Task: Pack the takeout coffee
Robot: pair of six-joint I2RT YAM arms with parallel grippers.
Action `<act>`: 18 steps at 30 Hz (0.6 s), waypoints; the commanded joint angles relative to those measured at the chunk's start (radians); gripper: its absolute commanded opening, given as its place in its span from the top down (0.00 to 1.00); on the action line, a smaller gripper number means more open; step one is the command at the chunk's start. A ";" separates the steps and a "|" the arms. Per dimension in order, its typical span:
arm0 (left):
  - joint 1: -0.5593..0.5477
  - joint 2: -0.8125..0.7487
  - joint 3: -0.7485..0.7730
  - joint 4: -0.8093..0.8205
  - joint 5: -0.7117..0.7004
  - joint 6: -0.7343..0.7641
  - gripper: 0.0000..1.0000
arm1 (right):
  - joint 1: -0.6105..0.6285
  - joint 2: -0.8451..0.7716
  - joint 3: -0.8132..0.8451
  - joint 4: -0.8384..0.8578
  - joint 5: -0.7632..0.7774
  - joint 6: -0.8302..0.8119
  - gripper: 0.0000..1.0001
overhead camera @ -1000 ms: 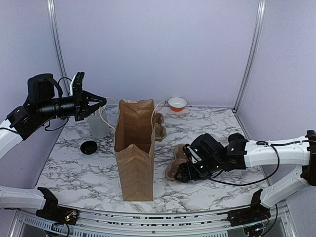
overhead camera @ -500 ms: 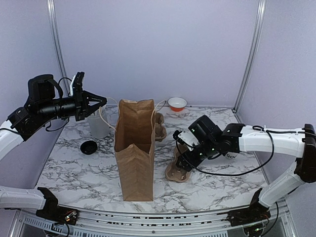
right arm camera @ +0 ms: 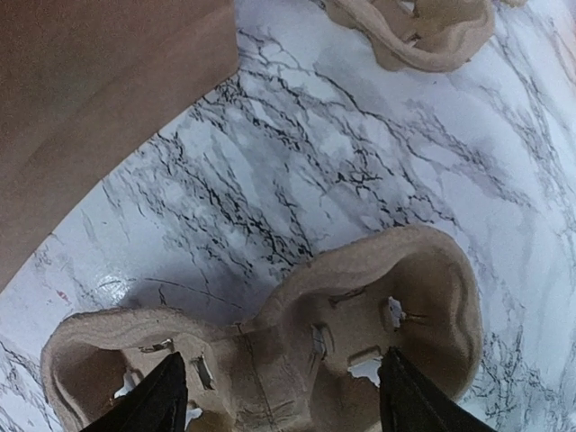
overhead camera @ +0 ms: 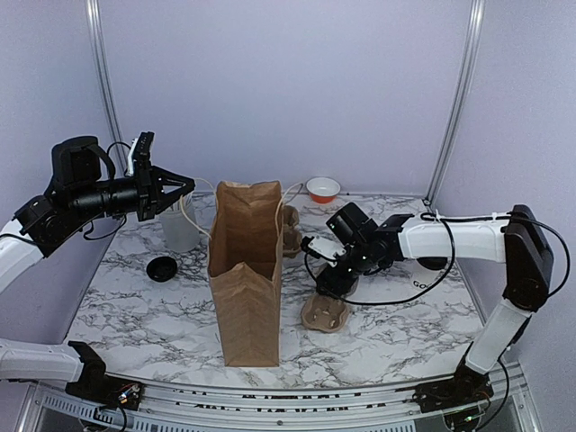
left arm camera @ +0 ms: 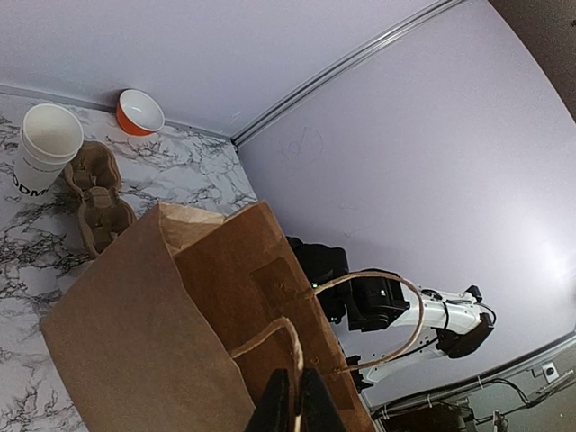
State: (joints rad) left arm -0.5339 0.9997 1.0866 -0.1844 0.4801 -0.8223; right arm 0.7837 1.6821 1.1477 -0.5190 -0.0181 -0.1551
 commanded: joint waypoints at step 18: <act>0.004 0.025 0.021 0.030 -0.003 0.009 0.91 | 0.004 0.094 0.040 -0.059 -0.045 -0.020 0.38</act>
State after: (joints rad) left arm -0.5339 1.0172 1.0866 -0.1841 0.4774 -0.8223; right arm 0.7837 1.7748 1.1530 -0.5652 -0.0513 -0.1871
